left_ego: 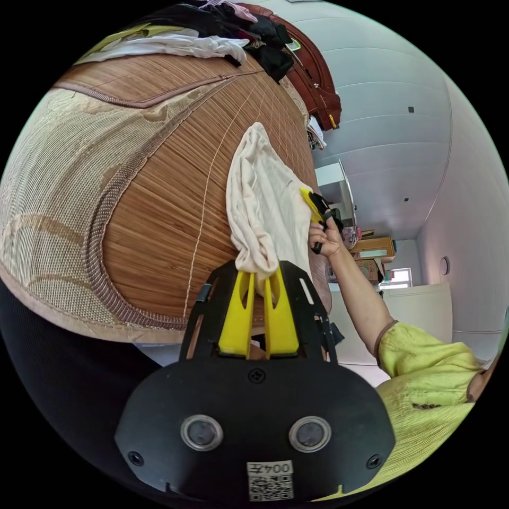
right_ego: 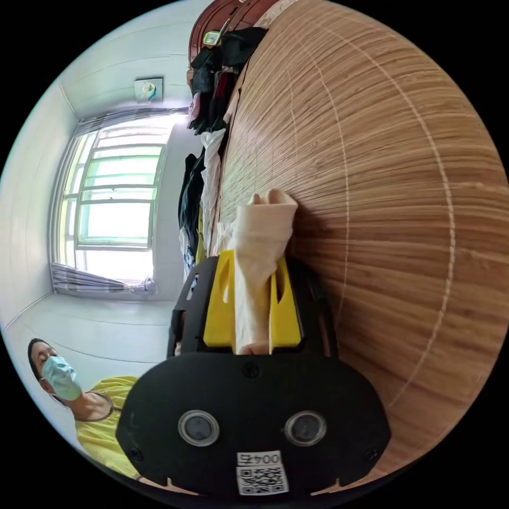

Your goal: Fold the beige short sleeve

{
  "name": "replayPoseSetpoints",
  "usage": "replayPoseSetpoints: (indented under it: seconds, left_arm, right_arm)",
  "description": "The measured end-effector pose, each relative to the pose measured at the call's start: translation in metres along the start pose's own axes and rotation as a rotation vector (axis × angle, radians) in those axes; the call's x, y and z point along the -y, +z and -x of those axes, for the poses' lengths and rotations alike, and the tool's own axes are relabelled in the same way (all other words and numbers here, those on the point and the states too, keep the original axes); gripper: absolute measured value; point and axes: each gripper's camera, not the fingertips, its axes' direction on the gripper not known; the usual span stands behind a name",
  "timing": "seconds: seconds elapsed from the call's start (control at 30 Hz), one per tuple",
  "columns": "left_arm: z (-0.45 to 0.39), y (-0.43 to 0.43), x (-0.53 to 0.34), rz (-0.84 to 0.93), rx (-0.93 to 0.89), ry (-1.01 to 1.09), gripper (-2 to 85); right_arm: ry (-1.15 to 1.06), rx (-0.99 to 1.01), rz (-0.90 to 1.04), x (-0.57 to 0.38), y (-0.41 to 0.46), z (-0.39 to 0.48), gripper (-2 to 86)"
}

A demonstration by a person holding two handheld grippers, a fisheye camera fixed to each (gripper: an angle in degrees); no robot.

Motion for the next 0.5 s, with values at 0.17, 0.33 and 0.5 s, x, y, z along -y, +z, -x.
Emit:
replayPoseSetpoints:
  seconds: [0.17, 0.33, 0.5]
  left_arm:
    - [-0.027, -0.001, -0.022, -0.024, 0.053, 0.039, 3.9]
    - [-0.059, -0.035, -0.049, -0.098, 0.025, 0.098, 4.9]
    - [-0.067, -0.118, -0.1, -0.213, 0.002, 0.123, 5.3]
  right_arm:
    - [-0.083, -0.055, -0.11, -0.016, -0.014, 0.05, 4.5]
    - [-0.311, -0.29, -0.097, -0.048, -0.025, 0.193, 4.3]
    - [-0.494, -0.386, -0.023, -0.075, -0.004, 0.333, 4.3]
